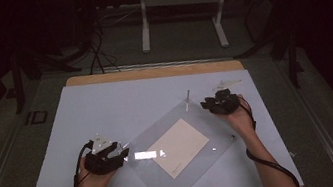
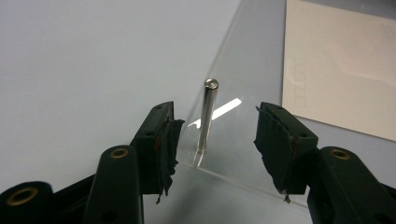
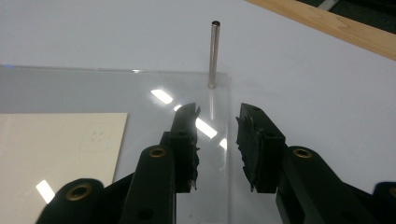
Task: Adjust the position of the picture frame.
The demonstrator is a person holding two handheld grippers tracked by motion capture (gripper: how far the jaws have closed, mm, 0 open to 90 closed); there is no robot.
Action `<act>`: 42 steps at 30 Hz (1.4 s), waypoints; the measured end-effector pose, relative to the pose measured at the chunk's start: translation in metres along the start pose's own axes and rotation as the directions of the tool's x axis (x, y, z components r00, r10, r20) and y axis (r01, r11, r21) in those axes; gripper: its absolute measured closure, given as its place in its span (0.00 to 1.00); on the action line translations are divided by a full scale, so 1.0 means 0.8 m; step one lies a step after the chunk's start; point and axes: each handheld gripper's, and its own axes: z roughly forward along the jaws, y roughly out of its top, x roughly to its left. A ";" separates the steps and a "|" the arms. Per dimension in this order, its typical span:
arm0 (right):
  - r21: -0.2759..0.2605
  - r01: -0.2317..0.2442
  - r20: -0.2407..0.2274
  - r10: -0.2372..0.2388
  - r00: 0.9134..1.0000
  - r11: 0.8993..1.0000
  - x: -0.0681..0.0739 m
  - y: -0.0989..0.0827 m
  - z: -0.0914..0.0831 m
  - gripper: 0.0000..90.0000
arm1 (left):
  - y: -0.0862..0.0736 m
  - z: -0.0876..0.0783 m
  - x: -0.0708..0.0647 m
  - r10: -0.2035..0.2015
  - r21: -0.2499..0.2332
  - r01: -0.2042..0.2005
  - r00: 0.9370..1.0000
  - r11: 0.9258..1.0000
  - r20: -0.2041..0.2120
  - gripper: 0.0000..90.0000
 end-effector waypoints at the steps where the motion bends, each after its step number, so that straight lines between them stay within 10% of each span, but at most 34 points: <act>1: 0.001 0.003 0.000 -0.003 1.000 1.000 0.000 0.001 0.003 0.75 | 0.001 0.002 -0.001 0.007 0.007 -0.007 1.000 1.000 0.001 0.53; 12: 0.005 0.026 0.008 -0.026 1.000 1.000 0.008 0.012 0.029 0.85 | 0.001 0.015 -0.002 0.029 0.041 -0.029 0.999 0.999 -0.013 0.59; 27: 0.007 0.017 0.023 -0.017 1.000 1.000 0.009 0.028 0.057 0.82 | 0.003 0.028 0.001 0.034 0.059 -0.032 0.999 0.998 -0.042 0.92; 42: 0.053 -0.019 0.055 0.016 0.998 0.998 0.008 0.039 0.103 0.84 | 0.003 0.029 -0.001 0.030 0.059 -0.027 0.998 0.998 -0.052 0.93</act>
